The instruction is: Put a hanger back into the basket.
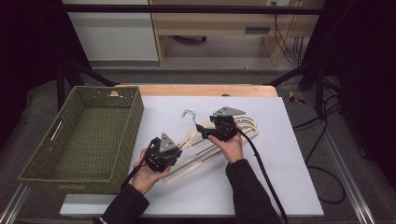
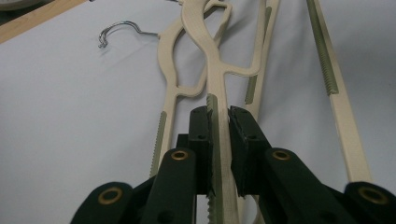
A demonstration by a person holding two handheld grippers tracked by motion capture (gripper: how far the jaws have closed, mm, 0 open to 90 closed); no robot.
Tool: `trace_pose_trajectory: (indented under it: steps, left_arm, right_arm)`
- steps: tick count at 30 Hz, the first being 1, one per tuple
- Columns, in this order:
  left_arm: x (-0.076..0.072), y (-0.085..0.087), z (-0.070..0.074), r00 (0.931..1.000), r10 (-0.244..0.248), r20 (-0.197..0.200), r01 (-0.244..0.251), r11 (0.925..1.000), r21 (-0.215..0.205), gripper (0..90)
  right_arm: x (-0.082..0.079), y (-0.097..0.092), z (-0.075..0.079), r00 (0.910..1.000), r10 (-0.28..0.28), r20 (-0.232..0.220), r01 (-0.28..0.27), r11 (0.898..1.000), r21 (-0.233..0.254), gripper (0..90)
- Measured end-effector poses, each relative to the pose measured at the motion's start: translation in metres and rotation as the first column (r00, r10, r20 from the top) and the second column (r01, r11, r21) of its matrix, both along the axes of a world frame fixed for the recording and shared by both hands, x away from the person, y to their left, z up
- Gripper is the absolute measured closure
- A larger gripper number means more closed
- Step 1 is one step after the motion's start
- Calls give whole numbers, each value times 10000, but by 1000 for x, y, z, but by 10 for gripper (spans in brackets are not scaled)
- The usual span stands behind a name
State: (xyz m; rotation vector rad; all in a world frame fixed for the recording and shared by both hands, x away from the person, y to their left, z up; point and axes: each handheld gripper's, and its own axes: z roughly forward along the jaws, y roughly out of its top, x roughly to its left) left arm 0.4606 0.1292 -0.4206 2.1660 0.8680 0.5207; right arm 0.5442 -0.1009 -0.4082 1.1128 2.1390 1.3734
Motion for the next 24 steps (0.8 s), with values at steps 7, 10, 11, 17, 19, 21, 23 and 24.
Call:
trace_pose_trajectory:
  steps: [7,10,11,17,19,21,23,24]
  left_arm:
    - [-1,0,0,10000,4,16,-4,10000,5,791]
    - [-3,-1,0,10000,-11,-39,10,10000,-72,792]
    - [-3,-1,1,10000,-21,-27,20,10000,-60,792]
    - [-5,-2,1,9998,-139,114,139,9999,1,791]
    - [-5,-2,0,9998,-136,119,135,9999,31,791]
    - [-5,-2,0,9998,-139,141,139,9999,32,791]
    - [-6,-3,0,9998,-122,186,122,9999,13,791]
    - [-6,-3,0,9998,-139,161,138,9999,63,792]
  right_arm:
    - [15,12,-4,9996,-61,-271,57,9999,-156,376]
    - [21,17,-8,9990,-119,-435,108,9996,-265,414]
    - [23,19,-9,9985,-167,-517,152,9994,-308,429]
    - [33,24,-18,9956,-358,-867,304,9975,-635,526]
    - [36,25,-22,9945,-356,-988,282,9968,-751,564]
    - [38,28,-25,9934,-420,-1066,324,9954,-903,607]
    - [39,28,-27,9925,-421,-1145,308,9946,-991,625]
    - [40,28,-29,9909,-388,-1287,260,9947,-1000,674]
